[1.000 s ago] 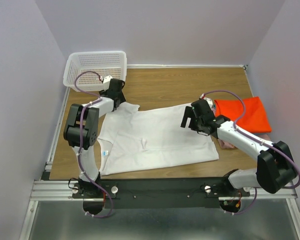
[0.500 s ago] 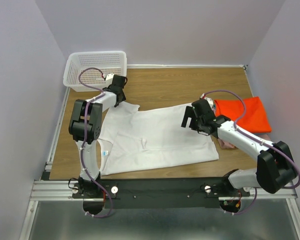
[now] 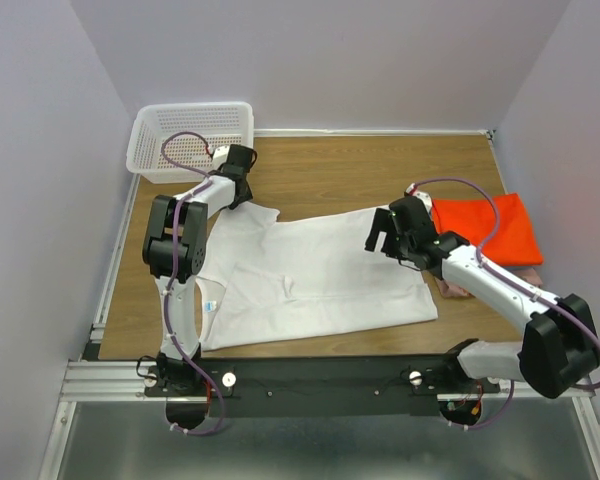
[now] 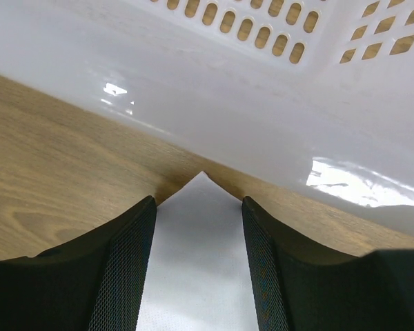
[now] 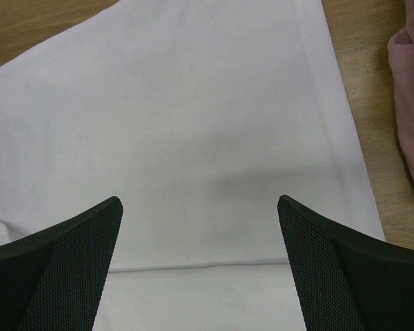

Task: Fold and stack the t-shirts
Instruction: Fold the tshirt

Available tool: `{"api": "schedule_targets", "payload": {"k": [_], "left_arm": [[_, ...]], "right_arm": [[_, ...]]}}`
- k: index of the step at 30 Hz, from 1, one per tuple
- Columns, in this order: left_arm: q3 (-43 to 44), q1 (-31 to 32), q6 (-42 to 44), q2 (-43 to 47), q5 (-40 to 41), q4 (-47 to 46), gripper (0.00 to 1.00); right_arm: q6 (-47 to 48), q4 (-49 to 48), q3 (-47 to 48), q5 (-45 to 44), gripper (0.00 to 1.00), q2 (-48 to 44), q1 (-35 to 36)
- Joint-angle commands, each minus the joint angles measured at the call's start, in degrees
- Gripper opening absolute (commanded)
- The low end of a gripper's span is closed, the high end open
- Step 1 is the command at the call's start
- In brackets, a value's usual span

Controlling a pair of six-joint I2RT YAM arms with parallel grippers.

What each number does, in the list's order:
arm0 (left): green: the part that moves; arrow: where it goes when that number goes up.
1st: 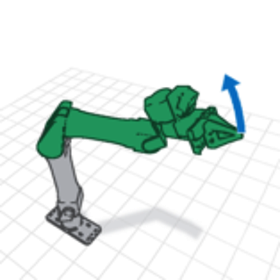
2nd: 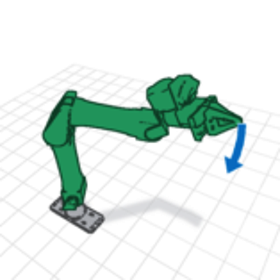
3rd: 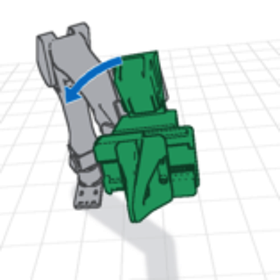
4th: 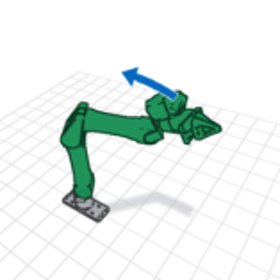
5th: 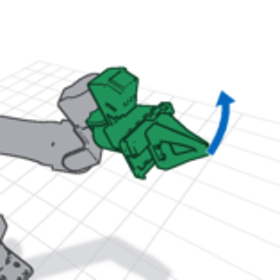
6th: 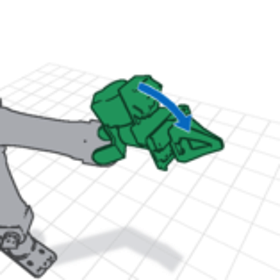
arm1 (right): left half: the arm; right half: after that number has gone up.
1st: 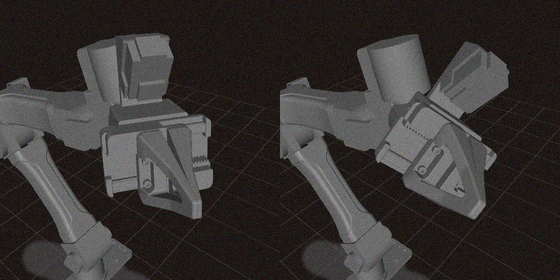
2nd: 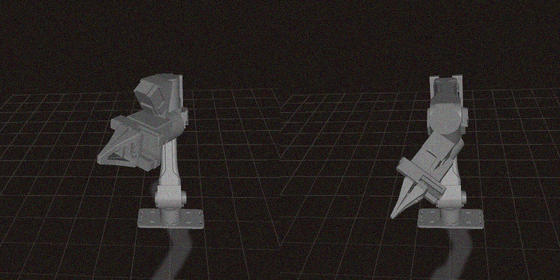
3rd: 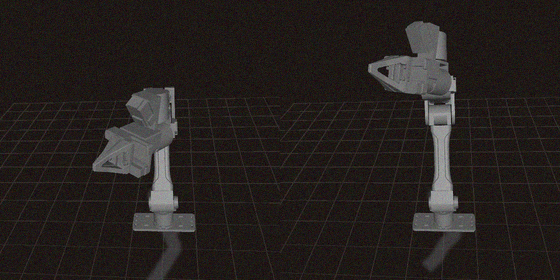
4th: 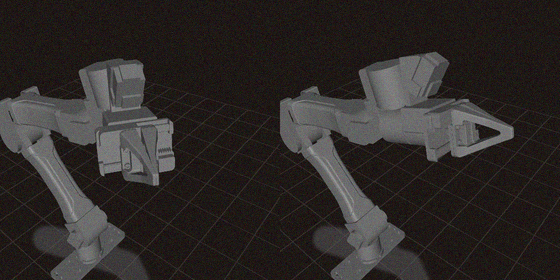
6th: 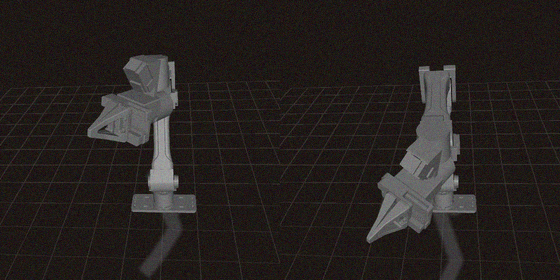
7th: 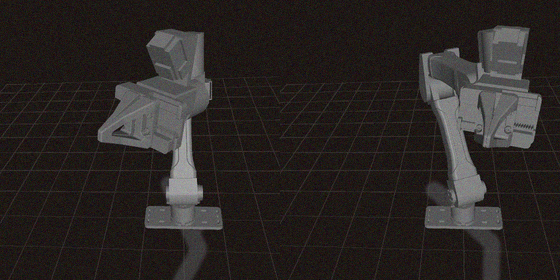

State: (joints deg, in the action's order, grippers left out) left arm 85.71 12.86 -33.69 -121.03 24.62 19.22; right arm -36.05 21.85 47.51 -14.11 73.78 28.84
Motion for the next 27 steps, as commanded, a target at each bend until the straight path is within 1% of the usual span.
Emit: {"api": "schedule_targets", "payload": {"k": [1,3,4,5,6,9,10,11,13,18,20,24,26,27], "left_arm": [[2.1,0.0,-0.3,-2.4,-1.2,4.7,0.58],[2.2,0.0,-0.6,-2.5,-1.2,5.5,0.52],[2.4,0.0,-0.7,-2.5,-1.2,6.2,0.45],[2.4,0.0,-0.8,-2.5,-1.2,6.2,0.45],[2.4,0.0,-0.8,-2.5,-1.2,6.4,0.41],[2.0,0.0,-0.5,-2.4,-1.7,6.8,0.28],[1.9,0.0,-0.5,-2.4,-1.6,6.7,0.22],[1.8,0.0,-0.4,-2.4,-1.7,6.5,0.12],[1.9,0.0,-0.2,-2.5,-1.8,6.5,0.00],[2.4,0.3,2.0,-2.5,-1.4,6.1,0.00],[1.8,0.7,2.4,-2.2,0.2,5.7,0.00],[0.0,1.3,3.9,1.0,0.2,2.8,0.00],[-0.5,1.3,4.0,2.1,0.6,2.1,0.00],[-0.7,1.3,4.1,3.1,0.7,2.0,0.00]], "right_arm": [[0.8,-1.1,-0.1,-2.2,1.00,-1.8,-0.5],[0.9,-1.1,0.0,-2.3,1.00,-2.3,-0.5],[1.1,-1.1,0.0,-2.4,1.00,-2.5,-0.6],[1.1,-1.0,0.0,-2.6,1.00,-2.8,-0.6],[1.1,-1.1,0.0,-2.7,1.00,-3.1,-0.6],[1.1,-1.1,0.0,-2.6,1.00,-4.1,-0.7],[1.1,-1.1,-0.1,-2.5,1.00,-4.3,-0.7],[1.1,-1.1,-0.1,-2.5,1.00,-4.6,-0.7],[1.0,-1.1,-0.3,-2.4,1.00,-5.2,-0.7],[0.7,-1.1,0.3,-3.6,1.00,-5.1,-0.8],[0.8,-1.1,2.1,-4.7,1.00,-3.6,-1.0],[1.5,-1.1,7.5,-4.5,1.00,5.0,-3.9],[1.8,-1.1,12.0,-4.8,1.00,8.7,-6.8],[1.9,-1.2,13.6,-6.2,1.00,12.1,-8.0]]}}
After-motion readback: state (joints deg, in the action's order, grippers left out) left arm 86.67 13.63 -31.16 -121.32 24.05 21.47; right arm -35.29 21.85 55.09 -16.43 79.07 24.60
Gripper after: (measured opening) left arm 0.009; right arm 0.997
